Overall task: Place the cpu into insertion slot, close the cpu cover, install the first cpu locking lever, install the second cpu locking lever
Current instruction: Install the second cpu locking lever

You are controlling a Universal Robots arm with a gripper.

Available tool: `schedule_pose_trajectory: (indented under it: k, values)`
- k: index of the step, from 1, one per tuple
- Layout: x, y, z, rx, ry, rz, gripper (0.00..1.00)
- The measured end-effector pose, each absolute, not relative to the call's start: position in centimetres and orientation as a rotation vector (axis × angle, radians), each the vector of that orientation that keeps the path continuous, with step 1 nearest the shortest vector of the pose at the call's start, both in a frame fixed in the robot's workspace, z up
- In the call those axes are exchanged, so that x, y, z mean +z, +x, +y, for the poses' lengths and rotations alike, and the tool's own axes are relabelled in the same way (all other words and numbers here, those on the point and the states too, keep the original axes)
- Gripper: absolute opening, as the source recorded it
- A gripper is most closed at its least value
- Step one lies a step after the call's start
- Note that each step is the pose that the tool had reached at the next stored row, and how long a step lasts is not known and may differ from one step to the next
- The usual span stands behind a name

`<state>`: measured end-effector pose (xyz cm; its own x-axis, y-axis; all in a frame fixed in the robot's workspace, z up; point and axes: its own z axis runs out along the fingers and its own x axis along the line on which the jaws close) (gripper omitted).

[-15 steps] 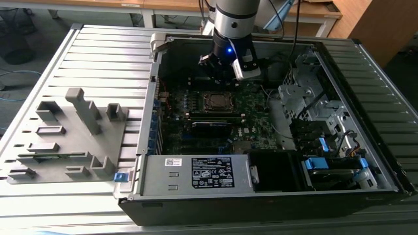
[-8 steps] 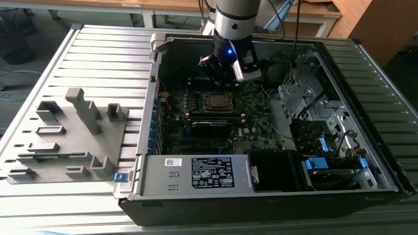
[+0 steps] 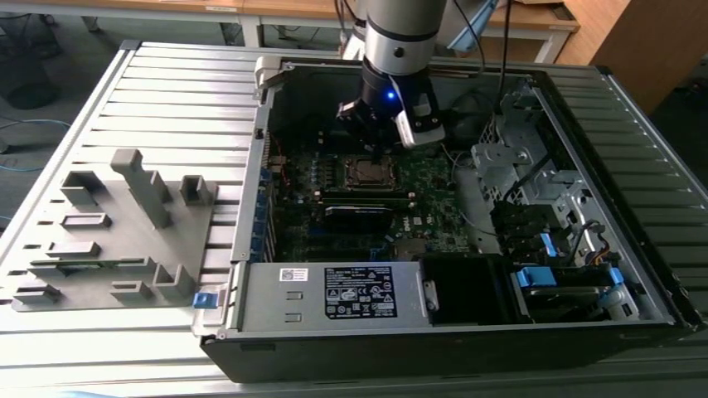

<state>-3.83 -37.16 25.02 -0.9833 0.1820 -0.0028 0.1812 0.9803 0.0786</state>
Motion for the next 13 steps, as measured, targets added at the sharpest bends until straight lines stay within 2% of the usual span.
schedule_pose_trajectory:
  k: [13]
  values:
    - [24.9,-4.3,-38.6,0.114,0.278,3.117,0.11]
